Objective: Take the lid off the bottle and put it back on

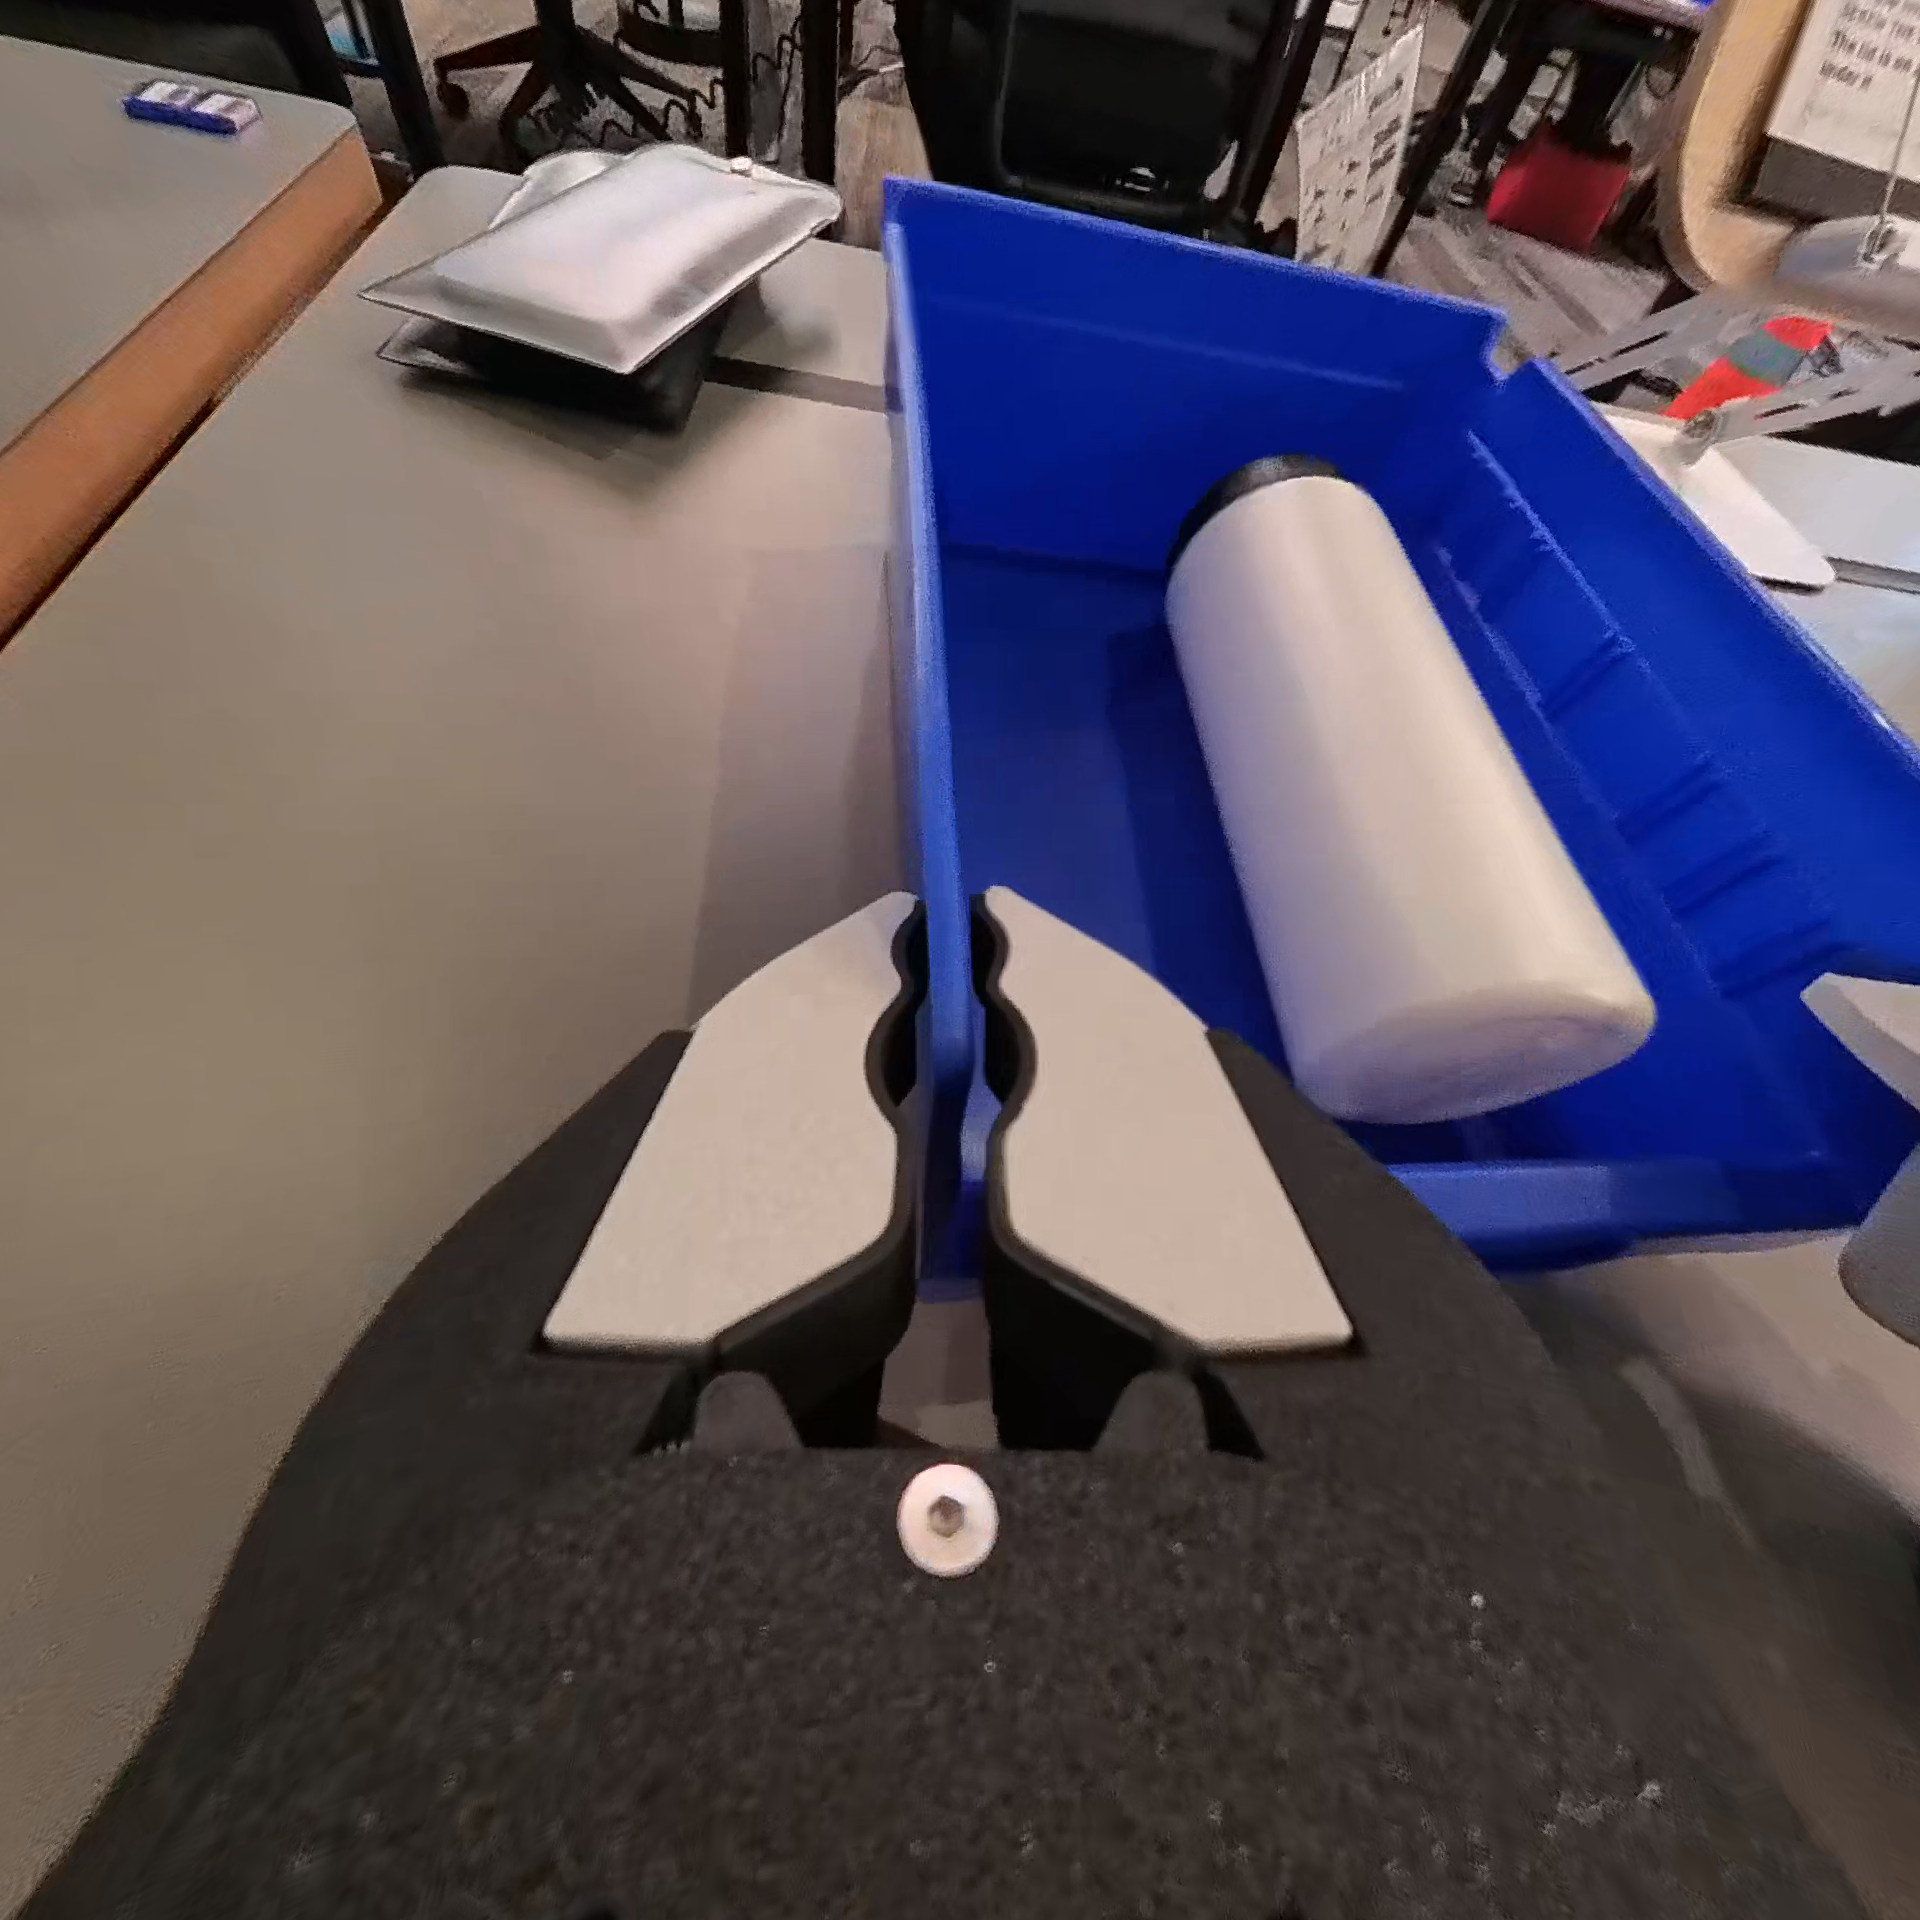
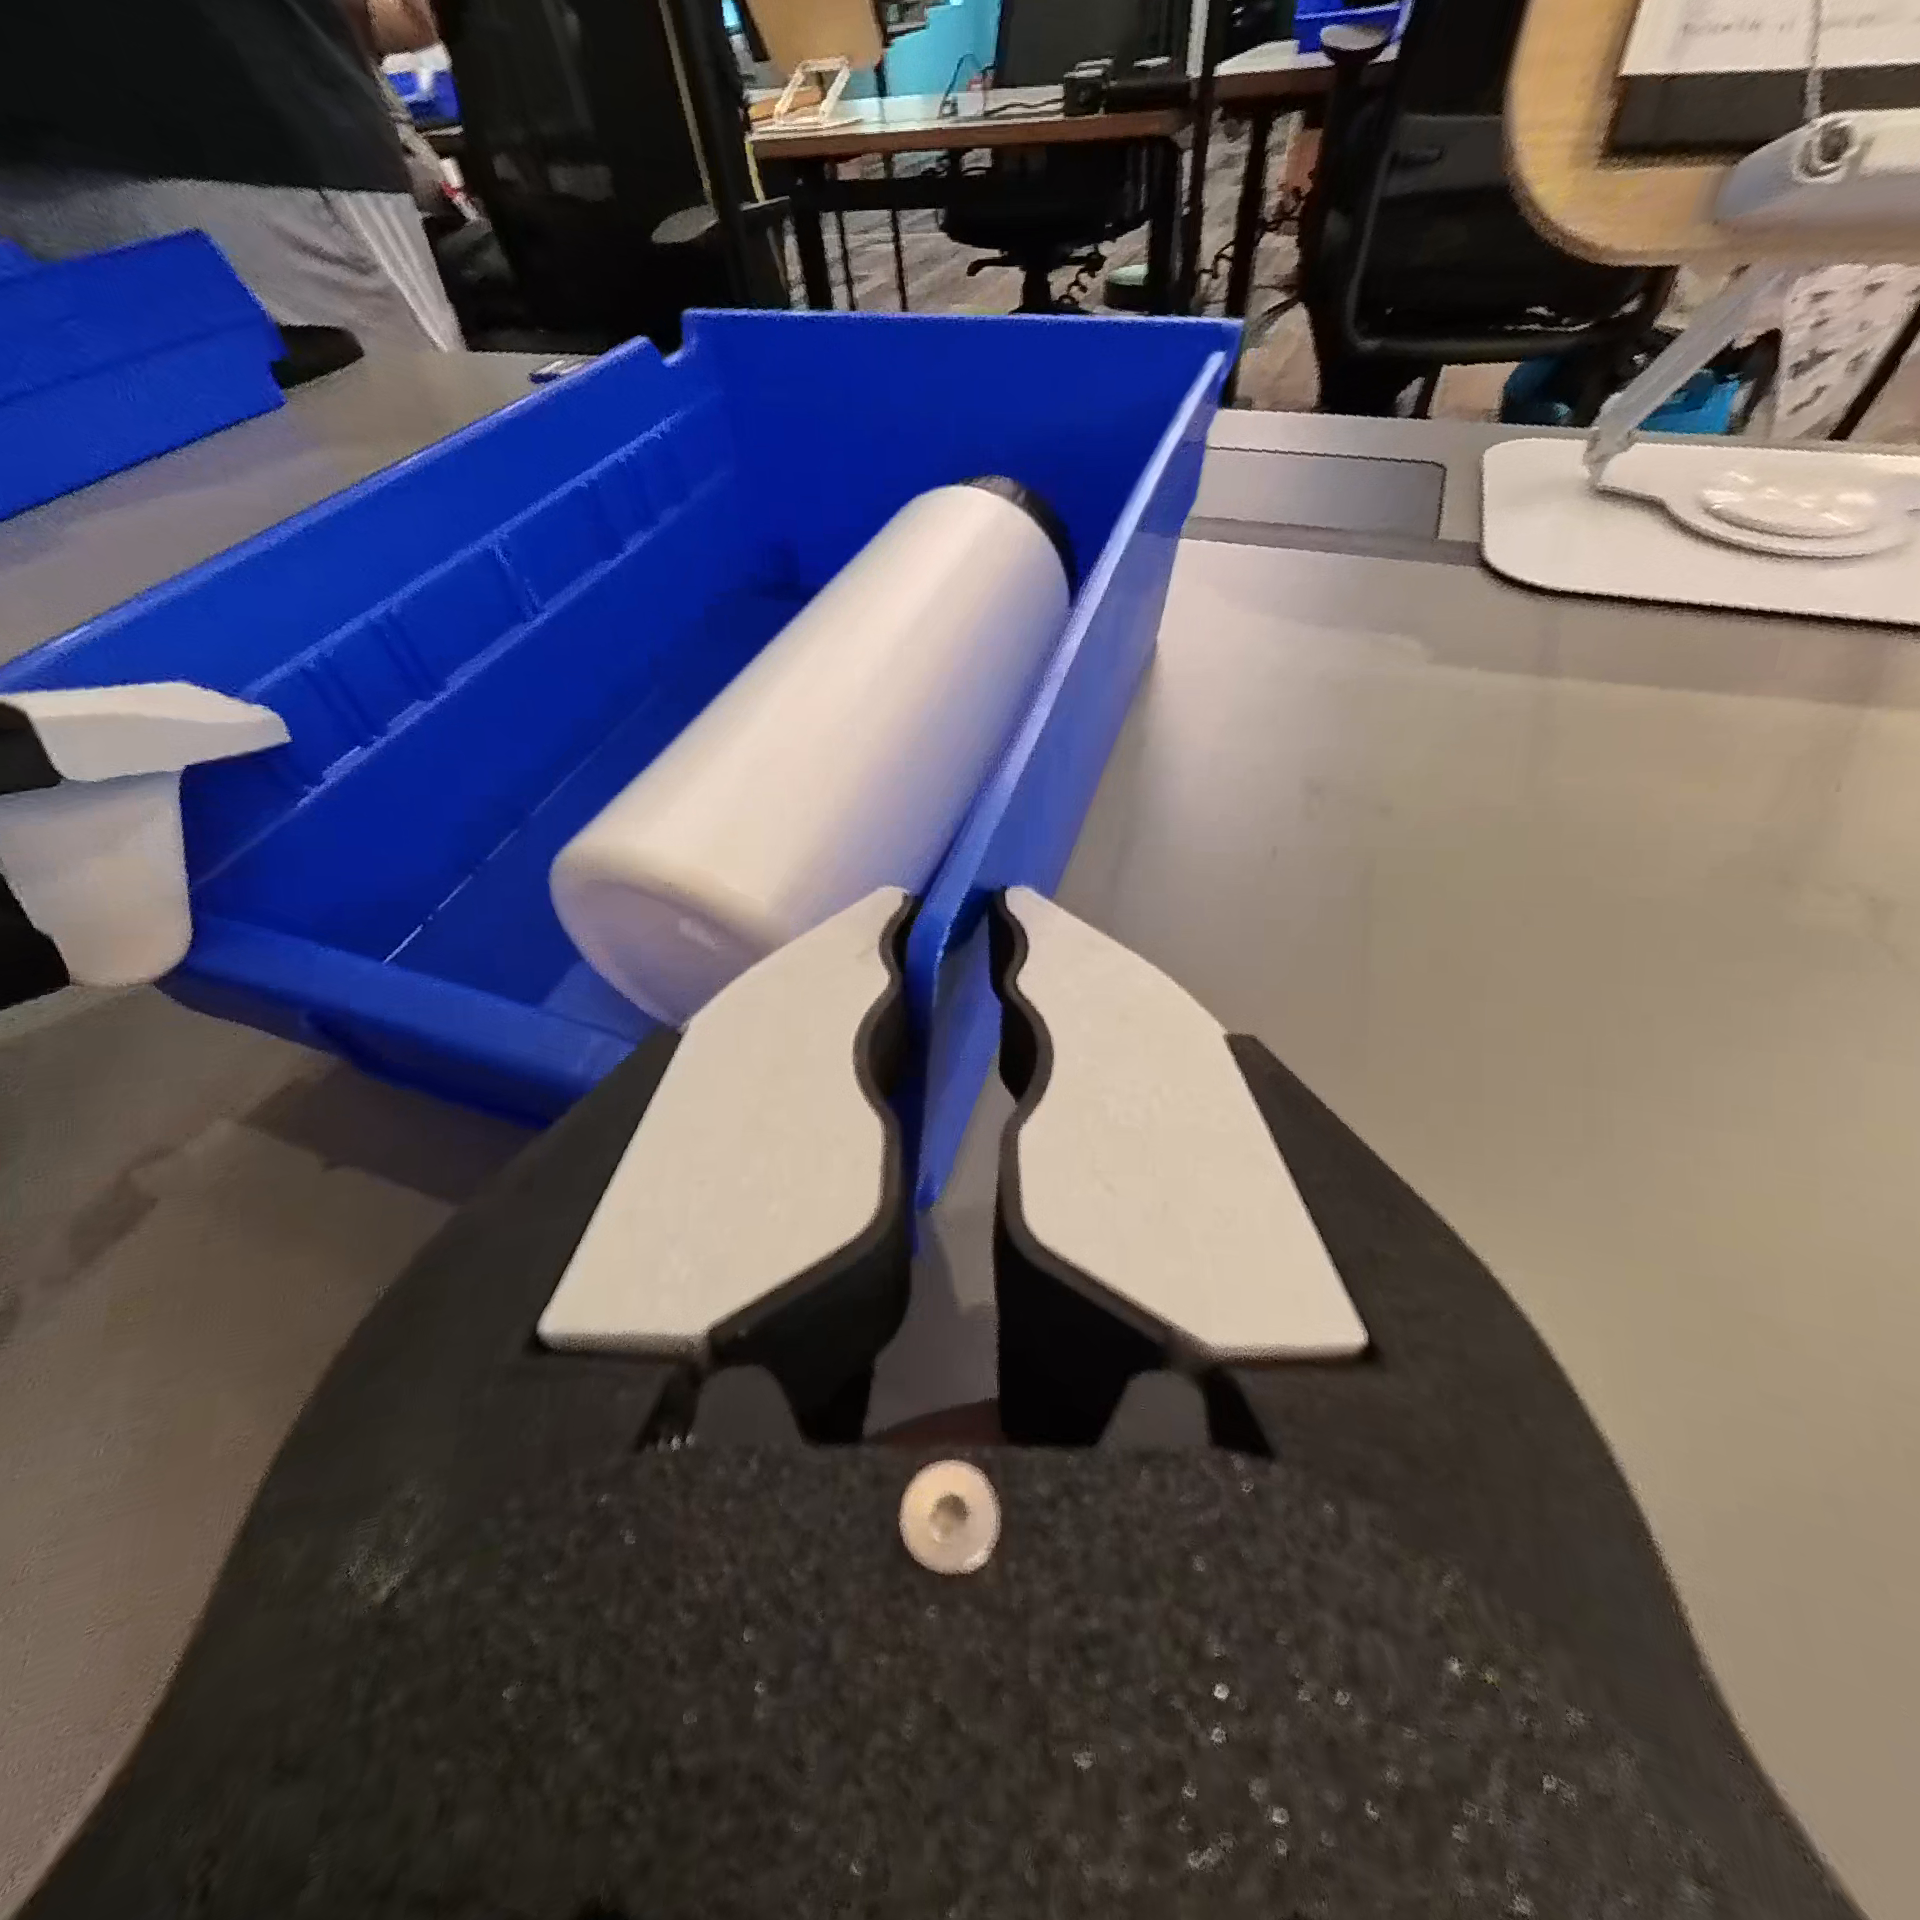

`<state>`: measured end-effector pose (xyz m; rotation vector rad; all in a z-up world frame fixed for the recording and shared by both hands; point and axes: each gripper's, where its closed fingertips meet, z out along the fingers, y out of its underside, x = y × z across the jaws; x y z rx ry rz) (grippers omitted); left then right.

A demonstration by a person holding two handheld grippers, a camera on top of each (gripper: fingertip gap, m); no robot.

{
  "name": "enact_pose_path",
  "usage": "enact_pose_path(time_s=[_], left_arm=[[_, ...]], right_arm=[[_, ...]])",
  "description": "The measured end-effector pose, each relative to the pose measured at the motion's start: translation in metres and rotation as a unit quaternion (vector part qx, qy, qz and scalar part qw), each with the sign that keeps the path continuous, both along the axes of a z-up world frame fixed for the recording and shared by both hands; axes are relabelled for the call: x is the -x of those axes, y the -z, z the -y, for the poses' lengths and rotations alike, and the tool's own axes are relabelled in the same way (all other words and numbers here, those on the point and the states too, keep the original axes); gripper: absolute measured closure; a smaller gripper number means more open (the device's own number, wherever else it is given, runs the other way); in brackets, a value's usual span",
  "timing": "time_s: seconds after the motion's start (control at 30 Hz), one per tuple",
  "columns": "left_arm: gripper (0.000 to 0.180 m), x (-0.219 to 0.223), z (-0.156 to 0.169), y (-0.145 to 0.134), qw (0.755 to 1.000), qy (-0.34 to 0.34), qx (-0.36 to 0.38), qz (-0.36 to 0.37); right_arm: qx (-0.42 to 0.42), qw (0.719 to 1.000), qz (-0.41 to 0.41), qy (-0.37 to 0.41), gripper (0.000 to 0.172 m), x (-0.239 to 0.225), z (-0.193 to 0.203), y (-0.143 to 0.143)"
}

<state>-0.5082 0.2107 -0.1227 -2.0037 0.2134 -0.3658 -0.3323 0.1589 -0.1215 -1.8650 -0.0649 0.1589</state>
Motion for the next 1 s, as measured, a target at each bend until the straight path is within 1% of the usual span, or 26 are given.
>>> enact_pose_path(time_s=[0.1,0.13,0.2,0.23,0.27,0.3,0.33,0.37,0.4,0.47,0.53,0.57,0.6,0.67,0.73,0.8,0.87,0.93,1.0], left_arm=[[0.159,-0.008,0.005,-0.002,1.000,0.028,-0.011,-0.007],[0.150,-0.008,0.007,-0.007,0.999,0.032,-0.010,0.000],[0.127,-0.003,0.014,-0.027,0.999,0.021,-0.024,0.013],[0.124,0.000,0.019,-0.044,0.999,0.012,-0.047,0.022],[0.124,0.001,0.025,-0.062,0.996,0.008,-0.076,0.037],[0.124,-0.004,0.033,-0.080,0.993,0.018,-0.102,0.063],[0.121,-0.017,0.044,-0.094,0.988,0.049,-0.115,0.094],[0.116,-0.034,0.056,-0.102,0.983,0.087,-0.112,0.118],[0.112,-0.053,0.067,-0.104,0.979,0.120,-0.098,0.129],[0.105,-0.089,0.085,-0.094,0.979,0.159,-0.069,0.104],[0.106,-0.117,0.102,-0.079,0.983,0.161,-0.059,0.066],[0.110,-0.131,0.113,-0.067,0.984,0.164,-0.051,0.052],[0.113,-0.140,0.123,-0.054,0.986,0.158,-0.038,0.037],[0.115,-0.145,0.135,-0.030,0.992,0.124,-0.018,0.024],[0.115,-0.143,0.140,-0.016,0.995,0.094,-0.013,0.029],[0.114,-0.135,0.140,-0.009,0.997,0.072,-0.012,0.021],[0.113,-0.129,0.138,-0.011,0.997,0.067,-0.027,0.010],[0.115,-0.119,0.134,-0.011,0.997,0.063,-0.046,-0.012],[0.115,-0.107,0.128,-0.005,0.997,0.053,-0.046,-0.033]], right_arm=[[0.020,0.999,-0.015,-0.042,0.155,-0.002,0.002,0.004],[0.031,0.998,-0.011,-0.058,0.149,-0.003,0.006,0.005],[0.055,0.992,0.019,-0.110,0.126,-0.008,0.017,0.003],[0.060,0.989,0.028,-0.130,0.117,-0.015,0.025,-0.001],[0.061,0.987,0.029,-0.148,0.113,-0.024,0.034,-0.007],[0.060,0.984,0.027,-0.167,0.112,-0.035,0.044,-0.013],[0.055,0.982,0.024,-0.180,0.112,-0.050,0.053,-0.020],[0.048,0.981,0.022,-0.186,0.112,-0.069,0.062,-0.026],[0.043,0.981,0.021,-0.187,0.111,-0.090,0.071,-0.030],[0.028,0.983,0.028,-0.177,0.108,-0.140,0.087,-0.036],[0.011,0.989,0.050,-0.138,0.108,-0.202,0.100,-0.037],[0.012,0.992,0.059,-0.110,0.108,-0.235,0.108,-0.035],[0.014,0.995,0.063,-0.080,0.108,-0.269,0.117,-0.033],[0.006,0.999,0.053,-0.007,0.108,-0.334,0.138,-0.030],[-0.007,0.996,0.007,0.084,0.107,-0.393,0.165,-0.022],[-0.025,0.990,-0.039,0.134,0.110,-0.432,0.193,-0.012],[-0.048,0.984,-0.075,0.156,0.114,-0.457,0.203,-0.022],[-0.044,0.980,-0.073,0.178,0.115,-0.482,0.207,-0.023],[-0.046,0.976,-0.083,0.198,0.114,-0.499,0.211,-0.021]])
